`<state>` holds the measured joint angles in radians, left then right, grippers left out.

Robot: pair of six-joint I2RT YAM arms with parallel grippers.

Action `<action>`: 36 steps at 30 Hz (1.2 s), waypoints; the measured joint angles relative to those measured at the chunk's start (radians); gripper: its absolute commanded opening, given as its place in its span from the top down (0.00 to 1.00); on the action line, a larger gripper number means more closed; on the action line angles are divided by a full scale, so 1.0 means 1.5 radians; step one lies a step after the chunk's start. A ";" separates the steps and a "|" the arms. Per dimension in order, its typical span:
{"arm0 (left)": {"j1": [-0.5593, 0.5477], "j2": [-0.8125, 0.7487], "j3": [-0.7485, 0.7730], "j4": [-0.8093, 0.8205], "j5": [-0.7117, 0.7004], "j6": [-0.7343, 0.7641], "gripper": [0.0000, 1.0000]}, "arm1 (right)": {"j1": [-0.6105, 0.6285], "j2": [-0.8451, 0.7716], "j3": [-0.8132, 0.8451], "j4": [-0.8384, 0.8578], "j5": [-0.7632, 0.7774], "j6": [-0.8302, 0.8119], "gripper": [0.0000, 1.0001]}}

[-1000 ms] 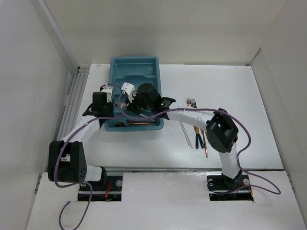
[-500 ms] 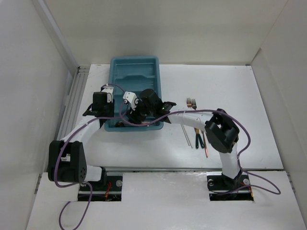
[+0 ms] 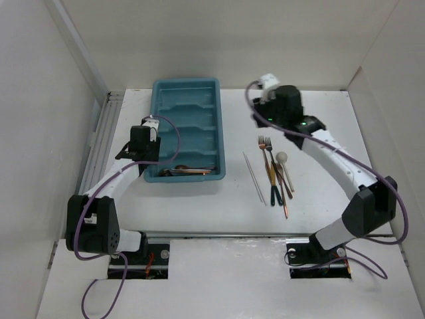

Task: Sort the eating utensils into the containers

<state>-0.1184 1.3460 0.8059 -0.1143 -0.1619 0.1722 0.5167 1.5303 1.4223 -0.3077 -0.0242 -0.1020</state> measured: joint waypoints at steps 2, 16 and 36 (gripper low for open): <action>-0.003 0.000 0.003 -0.001 -0.008 0.002 0.57 | -0.116 -0.014 -0.069 -0.035 0.022 0.021 0.60; -0.003 0.000 0.007 -0.020 -0.024 0.004 0.31 | -0.245 0.025 -0.289 -0.194 0.049 0.056 0.56; -0.003 0.000 0.036 -0.045 -0.018 -0.006 0.30 | -0.214 0.227 -0.118 -0.161 0.067 0.064 0.44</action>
<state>-0.1234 1.3464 0.8604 -0.1822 -0.1886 0.1627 0.1955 1.8706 1.2457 -0.5491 0.0769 -0.0067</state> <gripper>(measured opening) 0.698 0.557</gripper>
